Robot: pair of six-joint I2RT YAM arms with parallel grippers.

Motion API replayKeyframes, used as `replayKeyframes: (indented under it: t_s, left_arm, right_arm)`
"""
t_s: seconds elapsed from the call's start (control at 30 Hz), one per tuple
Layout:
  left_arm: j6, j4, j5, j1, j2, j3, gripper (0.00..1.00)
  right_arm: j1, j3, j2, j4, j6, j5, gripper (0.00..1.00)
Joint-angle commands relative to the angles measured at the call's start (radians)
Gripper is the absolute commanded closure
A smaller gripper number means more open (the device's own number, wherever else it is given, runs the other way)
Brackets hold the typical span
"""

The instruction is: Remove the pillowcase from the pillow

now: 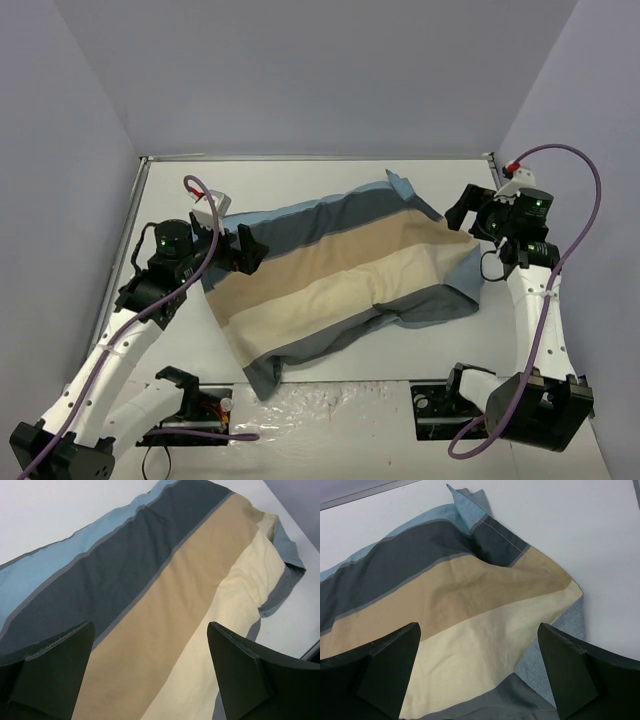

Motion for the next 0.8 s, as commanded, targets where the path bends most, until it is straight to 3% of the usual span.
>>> replayKeyframes:
  t_s: [0.0,0.1,0.2,0.23,0.3,0.4,0.53,0.67,0.77]
  left_arm:
    - [0.011,0.061,0.072,-0.032,0.000,0.008,0.06]
    - [0.037,0.058,0.072,-0.087,0.006,0.008,0.06]
    - [0.092,0.029,0.040,-0.136,0.009,0.011,0.06]
    - [0.101,0.022,0.010,-0.172,0.006,0.011,0.06]
    - [0.135,0.017,-0.026,-0.213,0.005,0.005,0.06]
    - [0.188,-0.006,-0.136,-0.317,0.020,-0.001,0.06]
    - [0.308,-0.118,-0.402,-0.524,0.139,0.074,0.06]
    - [0.406,-0.111,-0.581,-0.687,0.256,0.102,0.04]
    - [0.446,-0.065,-0.639,-0.771,0.351,0.131,0.01]
  right_arm:
    - [0.000,0.016,-0.054,0.049,-0.005,-0.069,0.00]
    - [0.010,-0.022,-0.073,0.062,-0.077,-0.185,0.00]
    - [0.060,-0.074,-0.084,0.057,-0.271,-0.443,0.00]
    - [0.085,-0.079,-0.084,0.028,-0.404,-0.521,0.00]
    - [0.169,-0.076,-0.078,-0.060,-0.470,-0.482,0.00]
    - [0.174,-0.033,-0.058,-0.135,-0.582,-0.468,0.00]
    - [0.172,-0.048,-0.108,-0.141,-0.675,-0.506,0.00]
    - [0.174,-0.068,-0.156,-0.145,-0.726,-0.537,0.00]
    - [0.175,-0.068,-0.174,-0.149,-0.731,-0.545,0.00]
